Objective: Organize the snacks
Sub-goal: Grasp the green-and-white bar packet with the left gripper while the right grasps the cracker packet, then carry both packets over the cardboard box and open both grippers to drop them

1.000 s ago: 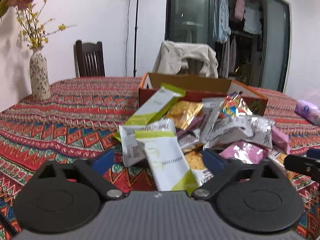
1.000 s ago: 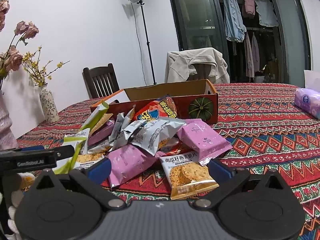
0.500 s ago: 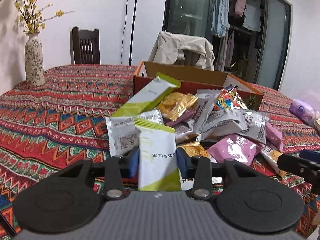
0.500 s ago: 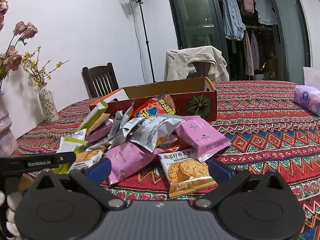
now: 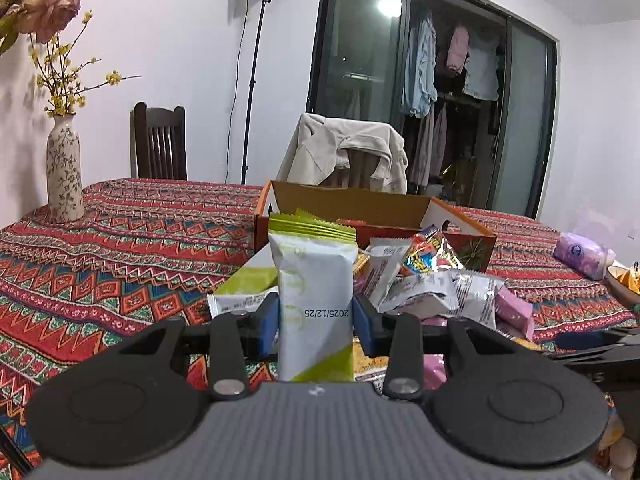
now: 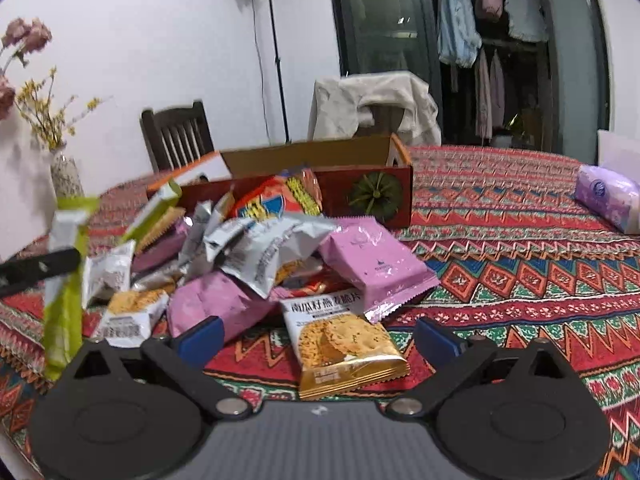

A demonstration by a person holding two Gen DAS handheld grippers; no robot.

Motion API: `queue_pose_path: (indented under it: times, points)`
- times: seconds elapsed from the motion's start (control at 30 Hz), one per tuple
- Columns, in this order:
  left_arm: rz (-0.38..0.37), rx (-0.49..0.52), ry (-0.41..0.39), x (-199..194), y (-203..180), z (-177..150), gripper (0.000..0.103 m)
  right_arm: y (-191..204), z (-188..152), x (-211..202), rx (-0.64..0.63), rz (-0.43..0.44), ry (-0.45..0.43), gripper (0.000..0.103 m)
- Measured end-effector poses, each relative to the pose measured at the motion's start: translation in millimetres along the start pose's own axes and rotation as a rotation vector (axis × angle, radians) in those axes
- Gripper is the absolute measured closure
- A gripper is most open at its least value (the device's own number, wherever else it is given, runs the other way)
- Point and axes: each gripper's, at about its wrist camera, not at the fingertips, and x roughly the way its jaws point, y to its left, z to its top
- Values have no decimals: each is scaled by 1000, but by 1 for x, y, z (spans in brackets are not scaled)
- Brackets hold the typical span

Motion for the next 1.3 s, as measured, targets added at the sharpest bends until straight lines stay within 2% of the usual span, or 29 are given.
queue_pose_path:
  times: [0.03, 0.13, 0.23, 0.3, 0.47, 0.63, 0.9, 1.3]
  points:
    - [-2, -1, -4, 0, 0, 1, 63, 0, 1, 5, -10, -4, 21, 19]
    - [-10, -4, -9, -1, 0, 2, 63, -3, 3, 20, -14, -14, 63, 23]
    - [-14, -1, -14, -2, -2, 1, 63, -1, 5, 21, -20, -11, 68, 29]
    - [-18, 0, -14, -2, -2, 1, 63, 5, 4, 22, -51, -39, 78, 33]
    - [-25, 2, -18, -4, -2, 0, 63, 13, 1, 18, -93, -42, 62, 53]
    - [-33, 4, -28, -8, -1, 1, 63, 16, -7, 3, -79, -16, 35, 57]
    - [-58, 7, -50, -18, -3, 3, 63, 16, -7, -30, -58, 13, -56, 61]
    - [-88, 23, -126, -21, -16, 32, 63, 18, 22, -55, -64, 13, -210, 61]
